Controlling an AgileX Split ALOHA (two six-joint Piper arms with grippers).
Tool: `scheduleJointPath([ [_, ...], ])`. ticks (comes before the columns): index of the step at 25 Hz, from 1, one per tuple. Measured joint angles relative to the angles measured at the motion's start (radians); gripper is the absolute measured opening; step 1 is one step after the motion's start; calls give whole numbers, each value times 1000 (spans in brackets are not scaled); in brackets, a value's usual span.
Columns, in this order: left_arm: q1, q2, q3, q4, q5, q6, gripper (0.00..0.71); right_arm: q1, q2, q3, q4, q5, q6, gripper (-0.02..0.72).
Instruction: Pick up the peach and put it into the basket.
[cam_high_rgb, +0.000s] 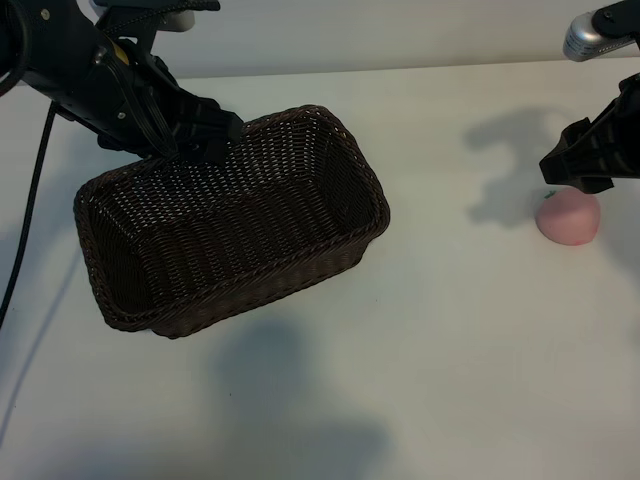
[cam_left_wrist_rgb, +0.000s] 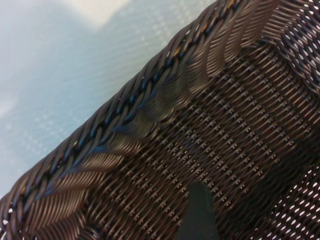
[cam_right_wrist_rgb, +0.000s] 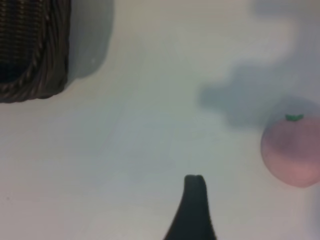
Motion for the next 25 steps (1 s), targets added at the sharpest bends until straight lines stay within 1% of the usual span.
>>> scheduleJointPath([
  [5,0,0,0,3,-41,0,588,0,0,0,0,-12,0,593],
  [6,2,0,0,3,-32,-4,588,0,0,0,0,-20,0,593],
  [8,13,0,0,9,19,-24,588,0,0,0,0,-27,0,593],
  [11,39,-15,28,64,83,-92,588,0,0,0,0,-30,0,593],
  [14,63,-89,121,131,80,-185,588,0,0,0,0,-31,0,593],
  [17,66,-197,234,179,47,-303,588,0,0,0,0,-35,0,593],
  [19,66,-244,313,213,19,-410,588,0,0,0,0,-37,0,593],
  [23,66,-259,441,317,-65,-628,588,0,0,0,0,-38,0,593],
  [25,66,-258,475,366,-104,-709,588,0,0,0,0,-38,0,593],
])
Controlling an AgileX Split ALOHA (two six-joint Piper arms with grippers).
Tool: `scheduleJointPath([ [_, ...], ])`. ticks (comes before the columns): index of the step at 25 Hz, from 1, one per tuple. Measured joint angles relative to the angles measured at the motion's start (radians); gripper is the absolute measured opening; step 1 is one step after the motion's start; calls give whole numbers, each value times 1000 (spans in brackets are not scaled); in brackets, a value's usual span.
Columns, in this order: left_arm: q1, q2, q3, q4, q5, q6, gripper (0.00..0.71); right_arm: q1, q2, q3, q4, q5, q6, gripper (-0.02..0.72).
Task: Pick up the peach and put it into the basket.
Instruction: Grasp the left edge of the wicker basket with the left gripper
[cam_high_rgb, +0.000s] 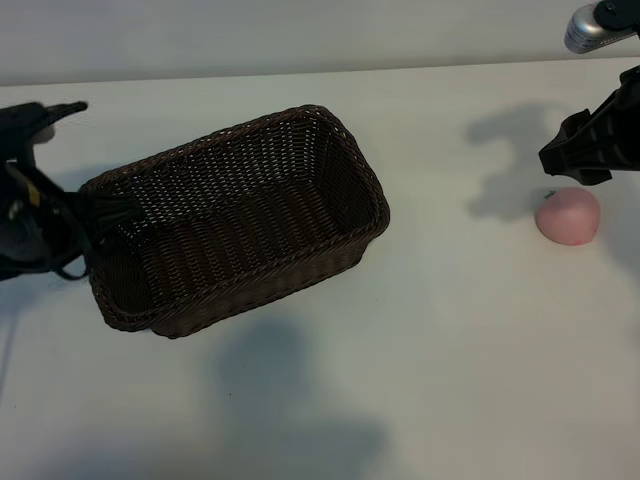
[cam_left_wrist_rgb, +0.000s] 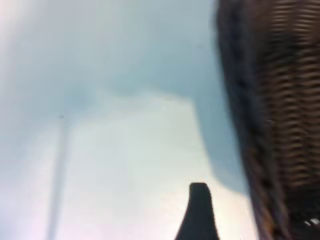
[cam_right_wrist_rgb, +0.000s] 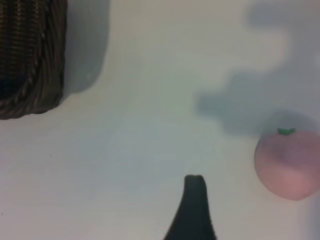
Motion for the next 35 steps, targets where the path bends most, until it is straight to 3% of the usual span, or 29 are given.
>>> scheduleJointPath([
  [3,10,5,14,28,-45,-61,588,0,0,0,0,0,0,593],
  [6,51,34,14,13,-78,-54,588,0,0,0,2,2,0,593],
  [11,92,114,14,-117,-133,48,588,0,0,0,20,4,0,593],
  [17,93,218,14,-276,-242,159,588,0,0,0,34,9,0,593],
  [27,93,280,14,-325,-260,164,581,0,0,0,34,20,0,593],
  [30,93,280,14,-341,-266,160,531,0,0,0,34,28,0,593],
  [34,97,281,14,-370,-277,159,338,0,0,0,34,38,0,593],
  [35,97,281,14,-380,-281,161,324,0,0,0,34,38,0,593],
])
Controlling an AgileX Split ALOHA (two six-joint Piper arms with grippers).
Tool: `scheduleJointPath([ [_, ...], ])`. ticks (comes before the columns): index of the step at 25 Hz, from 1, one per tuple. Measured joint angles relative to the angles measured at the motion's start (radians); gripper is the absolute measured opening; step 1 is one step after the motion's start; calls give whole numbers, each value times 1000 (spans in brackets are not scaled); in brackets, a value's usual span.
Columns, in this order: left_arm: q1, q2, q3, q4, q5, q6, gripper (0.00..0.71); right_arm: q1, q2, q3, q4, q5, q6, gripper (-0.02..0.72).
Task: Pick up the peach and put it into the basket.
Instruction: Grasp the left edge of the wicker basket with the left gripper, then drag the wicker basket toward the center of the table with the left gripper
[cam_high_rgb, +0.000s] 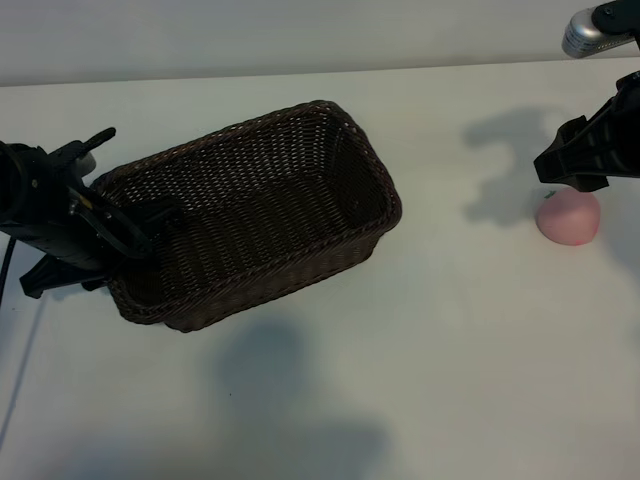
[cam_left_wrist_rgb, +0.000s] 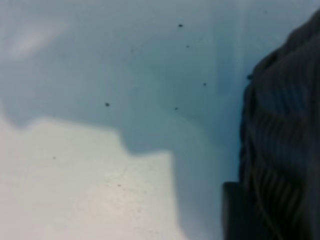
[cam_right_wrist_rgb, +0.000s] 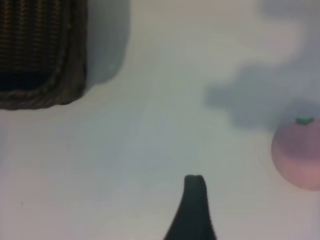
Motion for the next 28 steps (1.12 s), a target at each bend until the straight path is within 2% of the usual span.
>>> scheduleJointPath([
  [4,0,0,0,-12,-5,19,311,0,0,0,0,2,0,593],
  [6,0,0,0,-14,-6,30,163,0,0,0,0,3,0,593],
  [7,0,0,0,-18,-9,37,153,0,0,0,0,3,0,593],
  [12,3,-8,1,-127,-14,160,152,0,0,0,0,4,0,593],
  [19,10,-57,10,-485,1,530,152,0,0,0,0,4,0,593],
  [24,84,-90,9,-759,25,813,152,0,0,0,0,4,0,593],
  [26,107,-95,-4,-807,45,897,152,0,0,0,0,5,0,593],
  [28,121,-94,-33,-800,69,930,152,0,0,0,1,5,0,593],
])
